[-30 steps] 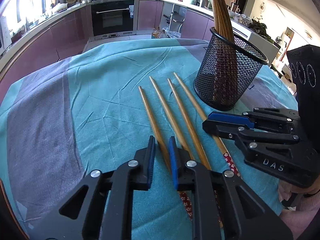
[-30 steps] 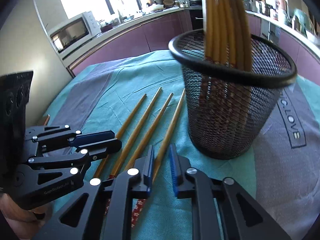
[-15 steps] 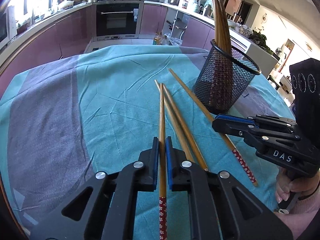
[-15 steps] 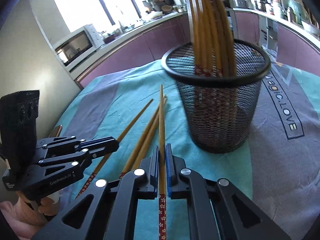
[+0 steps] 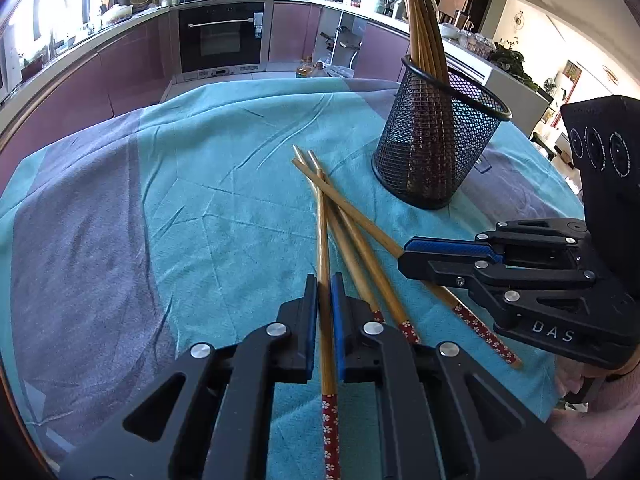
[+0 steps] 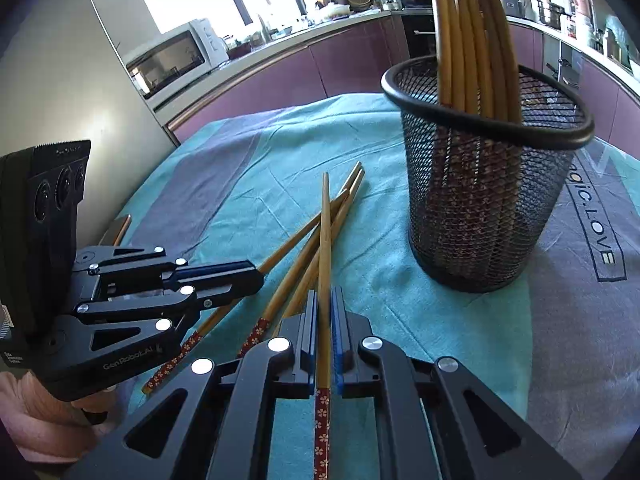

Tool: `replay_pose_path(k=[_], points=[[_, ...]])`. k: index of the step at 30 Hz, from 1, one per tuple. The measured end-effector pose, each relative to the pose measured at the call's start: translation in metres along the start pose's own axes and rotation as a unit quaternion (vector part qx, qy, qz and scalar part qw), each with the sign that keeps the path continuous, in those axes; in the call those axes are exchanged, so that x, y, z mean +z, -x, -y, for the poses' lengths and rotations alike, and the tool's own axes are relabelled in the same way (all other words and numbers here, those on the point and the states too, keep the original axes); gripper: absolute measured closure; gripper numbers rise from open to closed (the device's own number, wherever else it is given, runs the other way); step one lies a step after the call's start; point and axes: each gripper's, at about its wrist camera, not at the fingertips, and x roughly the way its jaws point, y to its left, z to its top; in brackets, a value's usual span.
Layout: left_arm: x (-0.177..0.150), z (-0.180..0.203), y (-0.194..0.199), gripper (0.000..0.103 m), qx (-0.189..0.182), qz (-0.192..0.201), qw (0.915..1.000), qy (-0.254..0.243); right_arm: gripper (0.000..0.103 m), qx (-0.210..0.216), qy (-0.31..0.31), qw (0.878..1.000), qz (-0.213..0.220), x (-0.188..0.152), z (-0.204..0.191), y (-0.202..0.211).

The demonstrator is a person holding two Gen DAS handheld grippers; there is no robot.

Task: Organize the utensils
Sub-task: 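Grasp another chopstick with the left tool while the right tool grasps one too, then lift the left tool's chopstick upright toward the mesh cup while the right tool carries its own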

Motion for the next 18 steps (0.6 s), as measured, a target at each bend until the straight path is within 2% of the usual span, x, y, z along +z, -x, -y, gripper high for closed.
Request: replay_pose_path(k=[11, 18], points=[[0.006, 0.001, -0.009, 0.095, -0.001, -0.006, 1.0000, 0.001, 0.096, 0.000, 0.004, 1.000, -0.006, 0.003, 0.000, -0.008], [0.004, 0.002, -0.001, 0.095, 0.000, 0.006, 0.9999, 0.010, 0.097, 0.008, -0.001, 1.000, 0.013, 0.003, 0.005, 0.006]])
